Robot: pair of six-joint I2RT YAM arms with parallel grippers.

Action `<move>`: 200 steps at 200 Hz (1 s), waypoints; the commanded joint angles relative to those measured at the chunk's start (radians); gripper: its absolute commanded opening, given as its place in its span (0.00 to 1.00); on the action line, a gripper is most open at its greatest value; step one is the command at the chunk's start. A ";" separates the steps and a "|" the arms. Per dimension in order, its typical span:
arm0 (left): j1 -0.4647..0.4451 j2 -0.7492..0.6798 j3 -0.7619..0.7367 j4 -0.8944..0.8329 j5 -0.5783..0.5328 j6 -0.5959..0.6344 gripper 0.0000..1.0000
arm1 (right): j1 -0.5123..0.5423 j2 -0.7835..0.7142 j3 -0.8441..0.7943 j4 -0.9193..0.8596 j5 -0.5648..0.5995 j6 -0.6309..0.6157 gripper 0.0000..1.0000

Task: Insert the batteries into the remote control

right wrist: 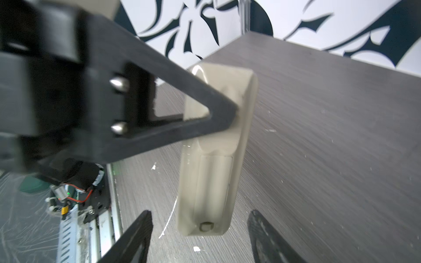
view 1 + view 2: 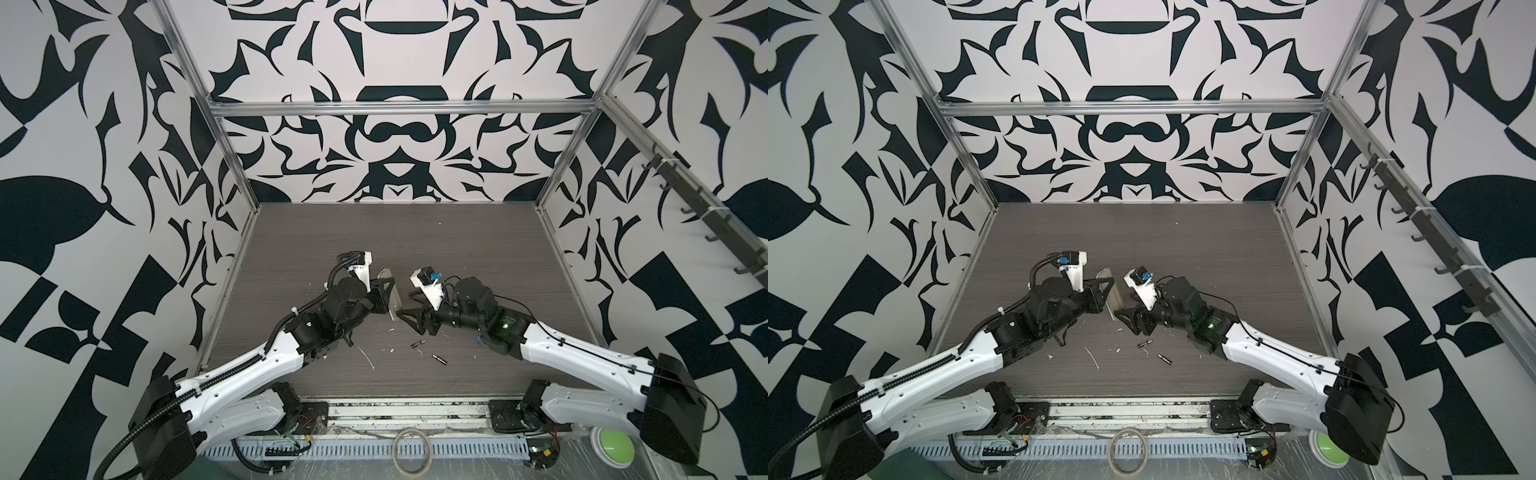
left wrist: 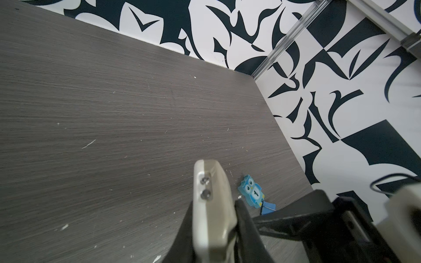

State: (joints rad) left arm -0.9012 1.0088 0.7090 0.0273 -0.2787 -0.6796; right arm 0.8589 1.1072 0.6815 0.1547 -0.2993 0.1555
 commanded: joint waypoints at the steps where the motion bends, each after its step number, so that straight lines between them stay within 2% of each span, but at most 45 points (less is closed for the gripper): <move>1: 0.015 -0.048 0.022 -0.044 0.048 0.029 0.00 | 0.005 -0.049 -0.009 0.029 -0.057 -0.057 0.72; 26: 0.028 -0.072 0.042 -0.084 0.123 0.046 0.00 | 0.008 -0.094 -0.035 0.011 -0.068 -0.124 0.72; 66: 0.033 -0.078 0.084 -0.138 0.270 0.054 0.00 | 0.018 -0.184 -0.113 0.041 -0.111 -0.254 0.65; 97: 0.035 -0.066 0.135 -0.220 0.345 0.046 0.00 | 0.053 -0.247 -0.174 0.073 -0.075 -0.317 0.64; 128: 0.060 -0.034 0.187 -0.326 0.393 0.014 0.00 | 0.127 -0.245 -0.189 0.089 -0.003 -0.409 0.51; 151: 0.070 -0.001 0.178 -0.322 0.454 -0.034 0.00 | 0.175 -0.233 -0.194 0.098 0.041 -0.460 0.39; 176: 0.070 0.019 0.161 -0.322 0.486 -0.067 0.00 | 0.205 -0.244 -0.209 0.113 0.073 -0.491 0.32; 200: 0.070 0.010 0.141 -0.311 0.495 -0.079 0.00 | 0.211 -0.269 -0.224 0.129 0.092 -0.501 0.30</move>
State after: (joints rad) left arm -0.8341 1.0313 0.8642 -0.2749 0.1699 -0.7242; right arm 1.0626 0.8696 0.4694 0.2169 -0.2569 -0.3042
